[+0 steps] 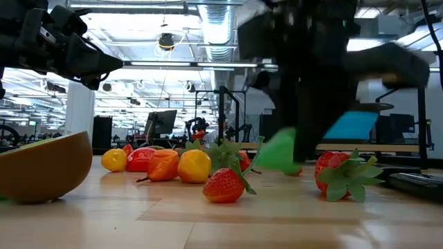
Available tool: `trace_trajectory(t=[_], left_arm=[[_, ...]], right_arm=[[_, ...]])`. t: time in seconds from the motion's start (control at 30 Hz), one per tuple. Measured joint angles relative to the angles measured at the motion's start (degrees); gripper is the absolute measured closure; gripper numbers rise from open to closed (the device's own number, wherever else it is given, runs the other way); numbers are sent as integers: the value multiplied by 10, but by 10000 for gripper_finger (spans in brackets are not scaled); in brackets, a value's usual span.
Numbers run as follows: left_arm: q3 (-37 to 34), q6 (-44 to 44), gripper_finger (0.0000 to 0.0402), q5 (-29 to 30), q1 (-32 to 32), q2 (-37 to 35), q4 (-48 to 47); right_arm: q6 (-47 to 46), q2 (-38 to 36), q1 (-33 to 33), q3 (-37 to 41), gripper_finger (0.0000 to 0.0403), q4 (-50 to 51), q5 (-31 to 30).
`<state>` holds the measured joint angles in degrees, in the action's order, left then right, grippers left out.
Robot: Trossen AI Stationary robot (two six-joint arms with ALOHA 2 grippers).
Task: Pick & Place Fruit
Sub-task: Put the half green pear into the blue colander
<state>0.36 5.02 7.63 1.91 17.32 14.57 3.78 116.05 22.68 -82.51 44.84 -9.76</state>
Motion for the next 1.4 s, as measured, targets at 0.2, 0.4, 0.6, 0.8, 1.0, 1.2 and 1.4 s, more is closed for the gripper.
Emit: trace_trajectory(t=[0.2, 0.4, 0.6, 0.8, 1.0, 1.2, 1.4], left_arm=[[0, 0, 401, 0, 0, 0, 0], [0, 0, 401, 0, 0, 0, 0], [0, 0, 401, 0, 0, 0, 0], [0, 0, 401, 0, 0, 0, 0], [0, 0, 401, 0, 0, 0, 0], [0, 0, 401, 0, 0, 0, 0], [0, 0, 401, 0, 0, 0, 0]], right_arm=[[-30, -59, -20, -18, 341, 24, -4], [-82, -146, -62, -35, 341, 79, -8], [-137, -217, -141, -45, 341, 173, -55], [-165, -241, -256, -45, 341, 265, -58], [-152, -231, -376, -45, 340, 310, -58], [-120, -222, -477, -45, 341, 321, -57], [-92, -210, -540, -43, 336, 332, -52]])
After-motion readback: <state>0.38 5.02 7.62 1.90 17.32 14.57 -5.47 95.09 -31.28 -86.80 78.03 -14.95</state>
